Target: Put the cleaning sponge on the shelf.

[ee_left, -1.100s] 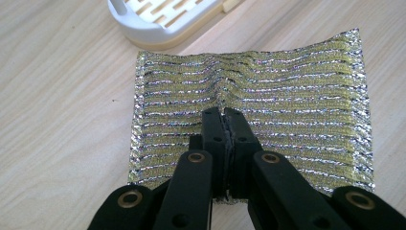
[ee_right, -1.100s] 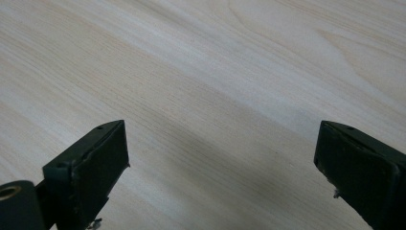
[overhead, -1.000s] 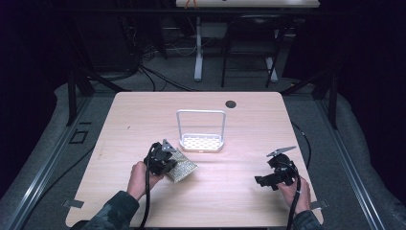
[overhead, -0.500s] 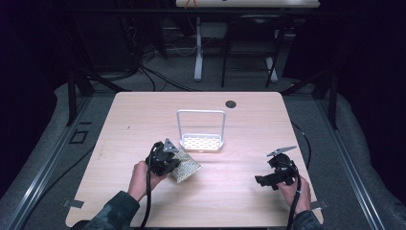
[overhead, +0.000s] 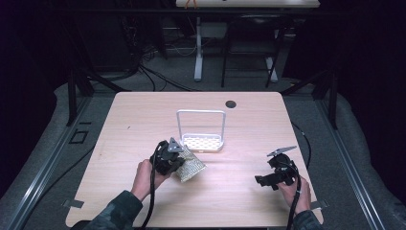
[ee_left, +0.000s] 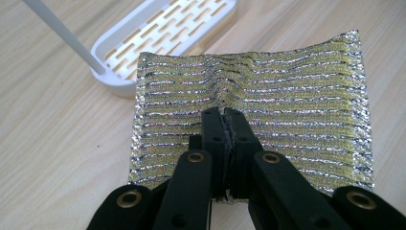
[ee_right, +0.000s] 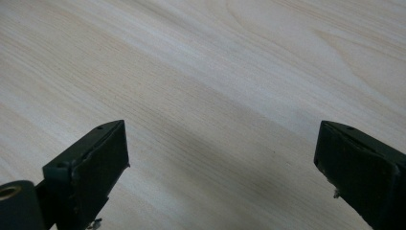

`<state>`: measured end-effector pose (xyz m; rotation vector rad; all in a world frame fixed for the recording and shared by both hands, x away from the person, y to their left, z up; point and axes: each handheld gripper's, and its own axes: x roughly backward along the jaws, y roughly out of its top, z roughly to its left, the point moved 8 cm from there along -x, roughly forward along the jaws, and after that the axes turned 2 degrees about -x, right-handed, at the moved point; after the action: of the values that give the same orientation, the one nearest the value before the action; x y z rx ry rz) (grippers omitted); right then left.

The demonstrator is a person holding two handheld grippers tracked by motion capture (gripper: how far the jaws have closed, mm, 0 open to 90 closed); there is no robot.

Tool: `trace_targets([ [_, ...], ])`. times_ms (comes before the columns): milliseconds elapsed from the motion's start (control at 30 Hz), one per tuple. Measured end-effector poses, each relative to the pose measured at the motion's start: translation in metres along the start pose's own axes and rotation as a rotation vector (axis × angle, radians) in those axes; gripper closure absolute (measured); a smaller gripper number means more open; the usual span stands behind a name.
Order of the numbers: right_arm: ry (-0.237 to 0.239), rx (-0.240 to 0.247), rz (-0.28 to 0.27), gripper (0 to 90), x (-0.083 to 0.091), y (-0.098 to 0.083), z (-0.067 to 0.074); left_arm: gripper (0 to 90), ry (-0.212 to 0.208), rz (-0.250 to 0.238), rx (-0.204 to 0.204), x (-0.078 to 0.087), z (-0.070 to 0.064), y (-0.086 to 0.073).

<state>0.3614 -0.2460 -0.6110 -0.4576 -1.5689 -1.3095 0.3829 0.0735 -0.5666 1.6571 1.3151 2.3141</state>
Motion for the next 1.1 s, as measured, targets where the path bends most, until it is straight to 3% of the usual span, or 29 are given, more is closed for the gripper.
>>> trace_targets([
  [200, 0.001, 0.001, -0.001, 4.0, 0.0, 0.0, 0.0, 88.5, 0.001, -0.018, -0.022, -0.004, -0.002, 0.01],
  [600, 0.001, 0.0, 0.001, 4.0, 0.001, 0.0, 0.0, 88.5, 0.018, -0.034, -0.027, -0.017, 0.003, 0.027],
  [1100, 0.003, 0.002, -0.003, 4.0, 0.001, 0.0, -0.001, 88.4, 0.083, -0.046, -0.046, -0.032, 0.014, 0.052],
])
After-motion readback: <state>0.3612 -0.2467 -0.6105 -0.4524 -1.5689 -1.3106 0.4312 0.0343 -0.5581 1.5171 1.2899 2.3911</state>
